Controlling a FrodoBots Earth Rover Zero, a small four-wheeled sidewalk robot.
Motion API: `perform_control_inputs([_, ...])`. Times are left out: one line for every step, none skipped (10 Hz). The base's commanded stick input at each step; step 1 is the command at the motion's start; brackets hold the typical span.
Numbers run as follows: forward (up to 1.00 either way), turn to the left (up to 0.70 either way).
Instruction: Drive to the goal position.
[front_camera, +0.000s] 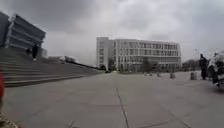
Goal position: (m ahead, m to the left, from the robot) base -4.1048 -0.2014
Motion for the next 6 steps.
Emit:
perform_control_inputs([0.0,0.7])
perform_control_inputs([0.0,0.7])
perform_control_inputs([0.0,0.7])
perform_control_inputs([0.0,0.7])
perform_control_inputs([0.0,0.7])
perform_control_inputs([0.0,0.7])
